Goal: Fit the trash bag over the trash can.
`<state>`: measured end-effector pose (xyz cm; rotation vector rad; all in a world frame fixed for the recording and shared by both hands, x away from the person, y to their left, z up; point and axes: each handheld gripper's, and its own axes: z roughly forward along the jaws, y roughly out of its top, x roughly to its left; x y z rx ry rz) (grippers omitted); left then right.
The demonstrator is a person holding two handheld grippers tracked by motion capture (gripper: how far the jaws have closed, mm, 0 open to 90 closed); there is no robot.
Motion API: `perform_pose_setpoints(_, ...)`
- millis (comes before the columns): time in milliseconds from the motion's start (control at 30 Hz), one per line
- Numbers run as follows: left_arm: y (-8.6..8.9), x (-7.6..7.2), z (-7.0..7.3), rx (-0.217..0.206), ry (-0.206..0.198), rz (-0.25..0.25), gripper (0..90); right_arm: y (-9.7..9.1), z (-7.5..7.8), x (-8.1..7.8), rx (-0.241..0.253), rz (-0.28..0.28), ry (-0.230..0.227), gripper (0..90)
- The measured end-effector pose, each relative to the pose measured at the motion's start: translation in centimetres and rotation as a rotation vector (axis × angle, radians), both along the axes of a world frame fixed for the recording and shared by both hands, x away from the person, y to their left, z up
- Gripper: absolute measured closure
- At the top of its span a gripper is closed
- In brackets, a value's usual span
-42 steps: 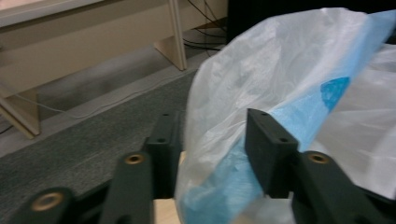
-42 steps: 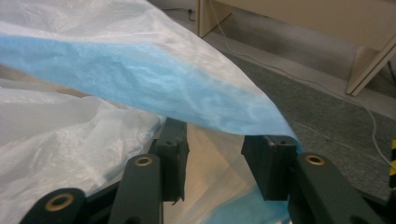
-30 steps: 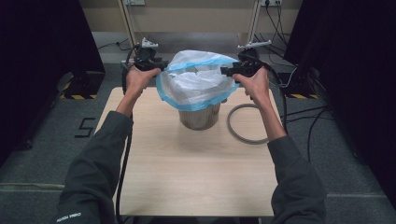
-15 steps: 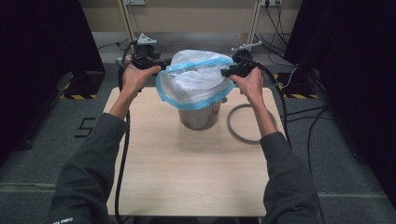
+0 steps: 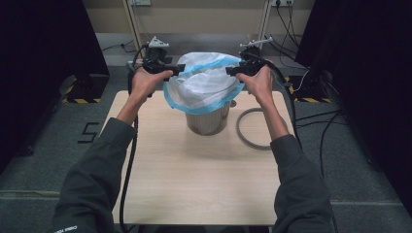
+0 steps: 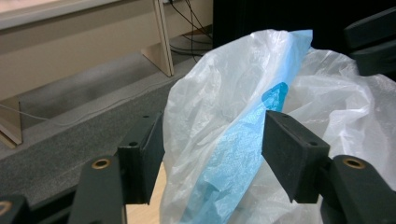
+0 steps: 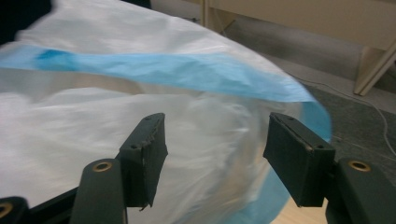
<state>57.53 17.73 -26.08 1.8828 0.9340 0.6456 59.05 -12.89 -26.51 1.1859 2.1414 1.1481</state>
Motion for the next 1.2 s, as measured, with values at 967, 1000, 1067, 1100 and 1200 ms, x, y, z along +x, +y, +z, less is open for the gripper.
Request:
perform_pose_setpoints(967, -2.3, 0.1, 0.2, 0.029, -0.008, -0.055, 32.4, -0.9, -0.4, 0.0, -0.015, -0.028, -0.042, 36.5)
perform_pose_setpoints(1000, -2.6, 0.1, 0.1, 0.035, -0.007, -0.060, 31.2, -0.6, -0.2, -0.9, -0.007, -0.024, -0.041, 35.9)
perform_pose_setpoints(1067, -3.4, 0.3, -0.2, 0.079, -0.018, -0.065, 31.0, -0.2, -0.3, -1.7, -0.018, -0.010, -0.031, 35.8)
perform_pose_setpoints(1100, -3.6, 0.6, -0.3, 0.110, -0.037, -0.048, 31.1, 0.0, -0.4, -2.1, -0.029, -0.004, -0.035, 35.8)
perform_pose_setpoints(1200, -3.7, 1.2, -0.9, 0.149, -0.020, -0.039, 47.8, 0.4, -0.7, -2.5, -0.051, 0.000, -0.037, 35.8)
